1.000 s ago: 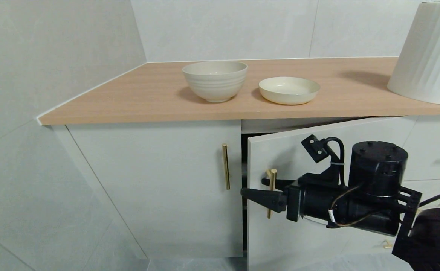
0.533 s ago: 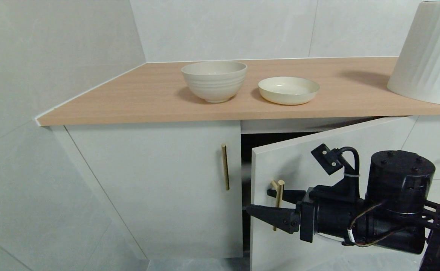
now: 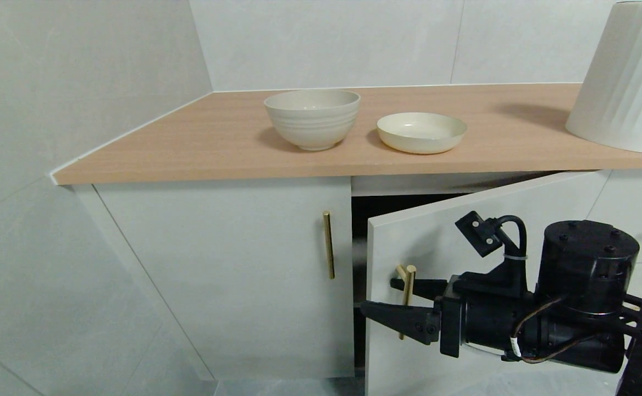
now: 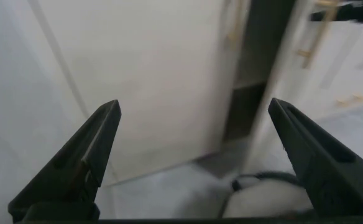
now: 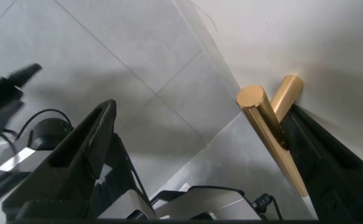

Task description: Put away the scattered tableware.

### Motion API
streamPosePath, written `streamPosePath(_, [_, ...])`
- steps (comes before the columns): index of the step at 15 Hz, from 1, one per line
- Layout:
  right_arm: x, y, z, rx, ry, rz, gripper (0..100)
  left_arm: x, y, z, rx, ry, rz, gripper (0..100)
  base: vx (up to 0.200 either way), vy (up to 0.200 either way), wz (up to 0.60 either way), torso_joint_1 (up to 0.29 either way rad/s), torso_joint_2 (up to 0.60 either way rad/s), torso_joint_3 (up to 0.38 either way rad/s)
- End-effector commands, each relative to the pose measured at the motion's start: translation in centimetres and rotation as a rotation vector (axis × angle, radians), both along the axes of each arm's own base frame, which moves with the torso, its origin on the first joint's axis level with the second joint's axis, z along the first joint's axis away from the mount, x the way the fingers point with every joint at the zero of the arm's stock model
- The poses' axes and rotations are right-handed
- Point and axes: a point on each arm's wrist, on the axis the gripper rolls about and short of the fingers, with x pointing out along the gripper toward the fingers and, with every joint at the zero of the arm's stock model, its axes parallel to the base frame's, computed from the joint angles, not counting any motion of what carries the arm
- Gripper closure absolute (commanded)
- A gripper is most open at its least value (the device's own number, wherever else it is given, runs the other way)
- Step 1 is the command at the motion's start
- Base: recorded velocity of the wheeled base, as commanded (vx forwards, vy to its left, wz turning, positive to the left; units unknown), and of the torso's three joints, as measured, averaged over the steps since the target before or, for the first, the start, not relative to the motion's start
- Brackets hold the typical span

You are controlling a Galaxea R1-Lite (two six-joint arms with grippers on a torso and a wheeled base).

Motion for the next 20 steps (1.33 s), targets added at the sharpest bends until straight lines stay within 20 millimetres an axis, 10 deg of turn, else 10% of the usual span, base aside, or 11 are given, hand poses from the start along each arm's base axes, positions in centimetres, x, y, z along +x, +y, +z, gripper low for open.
streamPosePath(1, [-0.1, 0.0, 0.2, 0.009, -0.009, 0.003, 0, 4.9, -0.2, 5.3, -0.002, 0.202, -0.083, 0, 0.000, 0.000, 0.00, 0.000, 0.00, 0.000])
streamPosePath(5, [-0.2, -0.1, 0.3, 0.011, -0.011, 0.003, 0, 13.7, -0.6, 8.2, 0.058, 0.341, -0.141, 0, 0.000, 0.000, 0.00, 0.000, 0.00, 0.000])
streamPosePath(10, [-0.1, 0.0, 0.0, 0.002, -0.002, 0.002, 0, 21.4, -4.4, 4.6, 0.027, 0.524, -0.312, 0, 0.000, 0.000, 0.00, 0.000, 0.00, 0.000])
streamPosePath(20, [0.0, 0.1, -0.3, -0.007, 0.005, 0.003, 0, 21.9, -9.0, 1.7, -0.077, 0.610, -0.458, 0, 0.000, 0.000, 0.00, 0.000, 0.00, 0.000])
